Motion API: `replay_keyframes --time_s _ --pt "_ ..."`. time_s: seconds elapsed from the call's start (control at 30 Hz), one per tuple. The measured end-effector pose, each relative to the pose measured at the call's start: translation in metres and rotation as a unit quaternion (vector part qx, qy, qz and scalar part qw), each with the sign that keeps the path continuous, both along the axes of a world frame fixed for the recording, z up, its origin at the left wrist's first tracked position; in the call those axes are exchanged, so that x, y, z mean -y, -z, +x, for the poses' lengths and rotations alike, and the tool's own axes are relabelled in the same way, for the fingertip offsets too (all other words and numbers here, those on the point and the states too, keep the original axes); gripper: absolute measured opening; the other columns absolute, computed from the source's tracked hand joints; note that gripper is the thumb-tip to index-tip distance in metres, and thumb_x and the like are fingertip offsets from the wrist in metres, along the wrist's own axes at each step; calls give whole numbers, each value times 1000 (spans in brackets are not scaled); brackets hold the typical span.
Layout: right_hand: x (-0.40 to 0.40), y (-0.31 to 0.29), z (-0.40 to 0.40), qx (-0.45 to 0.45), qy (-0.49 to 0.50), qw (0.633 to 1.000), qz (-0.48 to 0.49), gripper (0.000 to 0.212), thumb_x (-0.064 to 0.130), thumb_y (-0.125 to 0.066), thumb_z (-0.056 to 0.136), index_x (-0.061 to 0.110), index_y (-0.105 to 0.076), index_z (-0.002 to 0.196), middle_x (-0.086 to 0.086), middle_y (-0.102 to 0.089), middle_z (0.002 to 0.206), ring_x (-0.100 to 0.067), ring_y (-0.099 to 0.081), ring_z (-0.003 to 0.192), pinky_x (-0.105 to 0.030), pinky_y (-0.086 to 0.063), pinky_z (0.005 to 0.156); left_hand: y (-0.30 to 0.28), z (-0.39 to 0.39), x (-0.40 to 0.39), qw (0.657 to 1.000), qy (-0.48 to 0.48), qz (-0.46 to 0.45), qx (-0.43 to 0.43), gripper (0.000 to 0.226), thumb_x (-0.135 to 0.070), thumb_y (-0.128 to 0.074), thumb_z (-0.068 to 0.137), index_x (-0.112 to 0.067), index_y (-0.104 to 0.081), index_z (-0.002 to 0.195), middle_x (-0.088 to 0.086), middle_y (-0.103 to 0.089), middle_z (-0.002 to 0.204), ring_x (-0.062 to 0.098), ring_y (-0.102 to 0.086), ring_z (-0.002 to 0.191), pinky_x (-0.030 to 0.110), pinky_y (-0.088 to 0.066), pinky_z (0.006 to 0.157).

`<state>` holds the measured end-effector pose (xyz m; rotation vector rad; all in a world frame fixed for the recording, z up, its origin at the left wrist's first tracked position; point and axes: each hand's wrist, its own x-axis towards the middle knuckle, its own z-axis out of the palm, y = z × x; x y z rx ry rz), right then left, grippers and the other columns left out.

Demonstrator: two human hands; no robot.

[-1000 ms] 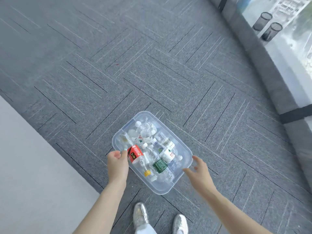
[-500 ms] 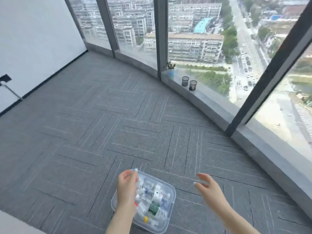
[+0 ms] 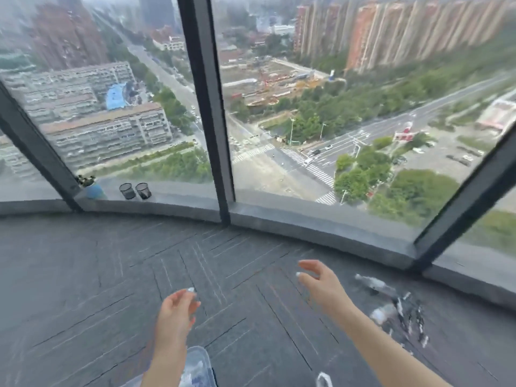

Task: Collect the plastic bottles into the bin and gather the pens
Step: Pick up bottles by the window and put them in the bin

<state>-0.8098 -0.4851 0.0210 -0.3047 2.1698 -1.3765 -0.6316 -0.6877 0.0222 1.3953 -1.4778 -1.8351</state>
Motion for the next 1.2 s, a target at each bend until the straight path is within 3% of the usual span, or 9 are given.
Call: replay_keyframes --time_s 0.07,0.17,0.3,0.47,0.6,0.7,0.93,1.07,1.2 --pt "-34 -9 -7 -9 56 998 -9 35 25 -57 91 23 -52 126 9 -52 123 -10 -51 115 -23 -41 88 -6 -26 -18 999 52 -4 -8 4 -21 -56 91 -18 -55 92 2 -64 92 19 -61 89 43 -44 93" --pt "-85 -20 -18 -23 134 990 -20 33 21 -58 92 19 -54 124 8 -54 117 -7 -50 106 -13 -40 72 -12 -67 -53 992 129 -4 -16 5 -19 -55 92 -15 -55 95 4 -63 94 20 -60 89 37 -45 83" --pt "-150 -21 -30 -17 230 973 -28 29 18 -60 89 18 -56 119 2 -59 120 -14 -54 112 -23 -38 88 -14 -121 -108 973 229 9 -14 12 -18 -54 92 -11 -55 101 4 -63 92 22 -60 92 43 -45 91" --pt "-222 -16 -42 -6 301 953 -26 23 17 -56 92 19 -56 115 17 -59 103 -30 -58 105 -28 -45 74 -8 -183 -181 946 322 24 11 6 -20 -54 93 -16 -54 98 2 -64 95 20 -61 92 36 -43 83" --pt "-272 -10 -71 0 330 944 -29 19 14 -57 92 22 -55 109 3 -61 115 -16 -56 109 -24 -39 86 -8 -235 -238 924 381 23 32 12 -20 -53 93 -13 -55 103 4 -64 98 21 -61 93 34 -45 78" --pt "-303 -6 -99 1 337 941 -23 23 19 -57 92 23 -55 114 5 -58 116 -15 -53 112 -27 -39 90 -10 -272 -274 910 414 16 33 13 -20 -53 93 -15 -54 105 3 -64 100 19 -61 93 36 -46 82" --pt "-345 4 -149 17 354 935 -17 30 19 -56 92 17 -55 123 5 -56 117 -11 -52 107 -23 -37 86 -3 -331 -331 886 460 7 51 10 -23 -52 94 -19 -54 102 2 -63 102 18 -61 95 36 -47 85" --pt "-355 19 -179 34 369 929 -13 30 19 -57 92 17 -55 122 4 -57 120 -11 -53 105 -22 -36 85 5 -370 -340 878 475 5 66 11 -22 -52 93 -17 -54 103 3 -62 102 17 -60 93 26 -46 71" --pt "-355 36 -219 53 390 919 0 29 19 -57 92 16 -56 121 4 -57 116 -10 -52 103 -22 -34 85 22 -428 -340 864 497 4 83 13 -22 -52 93 -16 -55 105 3 -62 104 18 -60 97 27 -46 71"
